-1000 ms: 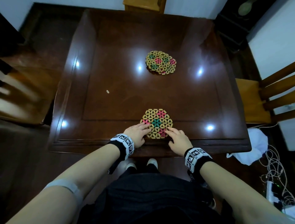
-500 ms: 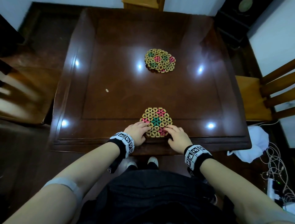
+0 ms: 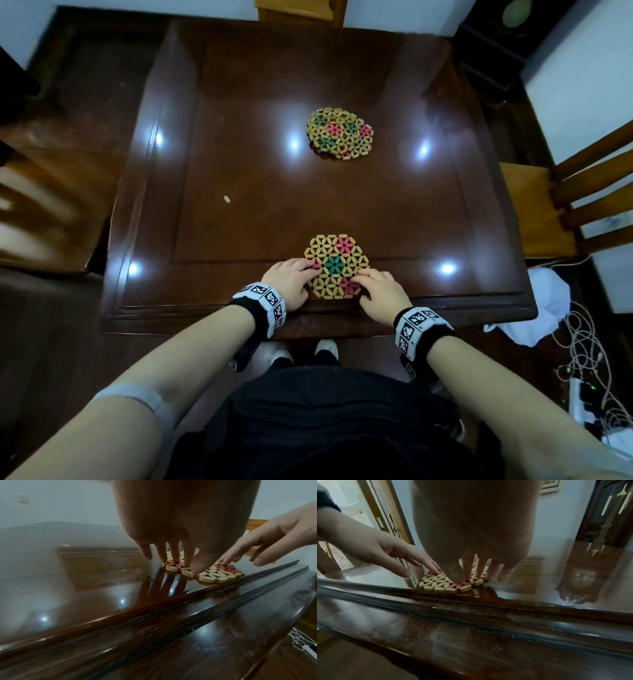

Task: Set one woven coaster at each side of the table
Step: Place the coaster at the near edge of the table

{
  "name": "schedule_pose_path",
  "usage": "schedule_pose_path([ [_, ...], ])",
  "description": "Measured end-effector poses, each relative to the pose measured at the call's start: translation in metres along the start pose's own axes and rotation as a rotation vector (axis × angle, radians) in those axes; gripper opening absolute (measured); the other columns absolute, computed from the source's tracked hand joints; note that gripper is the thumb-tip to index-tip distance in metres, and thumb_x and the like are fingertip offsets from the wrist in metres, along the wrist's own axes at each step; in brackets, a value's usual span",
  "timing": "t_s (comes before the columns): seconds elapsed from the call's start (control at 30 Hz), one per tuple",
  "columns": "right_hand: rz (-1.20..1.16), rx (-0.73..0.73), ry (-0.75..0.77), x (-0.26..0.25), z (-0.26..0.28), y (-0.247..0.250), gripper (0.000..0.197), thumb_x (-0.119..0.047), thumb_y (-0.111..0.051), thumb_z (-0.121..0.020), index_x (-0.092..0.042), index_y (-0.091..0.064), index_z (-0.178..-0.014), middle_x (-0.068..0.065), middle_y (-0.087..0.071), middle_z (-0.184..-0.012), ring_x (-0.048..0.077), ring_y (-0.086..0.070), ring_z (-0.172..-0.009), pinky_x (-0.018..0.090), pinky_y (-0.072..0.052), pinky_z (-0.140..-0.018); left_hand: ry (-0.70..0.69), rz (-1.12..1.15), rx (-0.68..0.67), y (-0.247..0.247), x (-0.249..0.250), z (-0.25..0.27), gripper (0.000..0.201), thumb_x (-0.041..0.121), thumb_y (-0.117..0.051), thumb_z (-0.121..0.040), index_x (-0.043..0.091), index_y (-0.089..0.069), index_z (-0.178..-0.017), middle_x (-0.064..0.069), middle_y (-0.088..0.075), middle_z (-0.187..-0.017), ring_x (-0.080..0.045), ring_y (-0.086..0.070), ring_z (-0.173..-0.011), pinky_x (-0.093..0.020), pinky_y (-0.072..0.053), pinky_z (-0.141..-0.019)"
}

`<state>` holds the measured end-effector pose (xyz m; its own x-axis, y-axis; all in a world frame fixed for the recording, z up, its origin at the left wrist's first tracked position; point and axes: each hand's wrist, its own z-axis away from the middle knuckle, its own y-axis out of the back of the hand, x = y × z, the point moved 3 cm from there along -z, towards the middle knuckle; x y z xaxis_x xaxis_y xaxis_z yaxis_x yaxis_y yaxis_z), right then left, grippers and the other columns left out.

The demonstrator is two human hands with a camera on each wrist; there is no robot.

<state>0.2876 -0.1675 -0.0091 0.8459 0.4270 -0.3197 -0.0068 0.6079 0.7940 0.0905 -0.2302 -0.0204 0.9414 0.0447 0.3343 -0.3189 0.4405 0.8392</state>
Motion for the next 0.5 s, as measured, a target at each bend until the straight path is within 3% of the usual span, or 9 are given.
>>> schedule_pose_path([
  [0.27, -0.016, -0.001, -0.005, -0.001, -0.002, 0.002, 0.047, -0.016, -0.046, -0.089, -0.024, -0.046, -0.136, -0.004, -0.039, -0.147, 0.022, -0.033, -0.133, 0.038, -0.033, -0.111, -0.025, 0.05, 0.015, -0.001, -0.003, -0.002, 0.056, 0.022, -0.046, -0.088, 0.027, -0.036, -0.143, 0.004, -0.031, -0.154, -0.019, -0.025, -0.143, -0.036, -0.024, -0.117],
  [0.5, -0.108, 0.122, -0.017, 0.002, -0.015, 0.027, 0.044, -0.014, -0.048, -0.089, -0.021, -0.05, -0.133, -0.002, -0.044, -0.143, 0.023, -0.038, -0.129, 0.037, -0.034, -0.108, 0.036, 0.164, 0.144, 0.023, -0.016, -0.015, 0.051, 0.022, -0.048, -0.088, 0.022, -0.041, -0.139, 0.002, -0.035, -0.151, -0.02, -0.029, -0.141, -0.039, -0.029, -0.115],
])
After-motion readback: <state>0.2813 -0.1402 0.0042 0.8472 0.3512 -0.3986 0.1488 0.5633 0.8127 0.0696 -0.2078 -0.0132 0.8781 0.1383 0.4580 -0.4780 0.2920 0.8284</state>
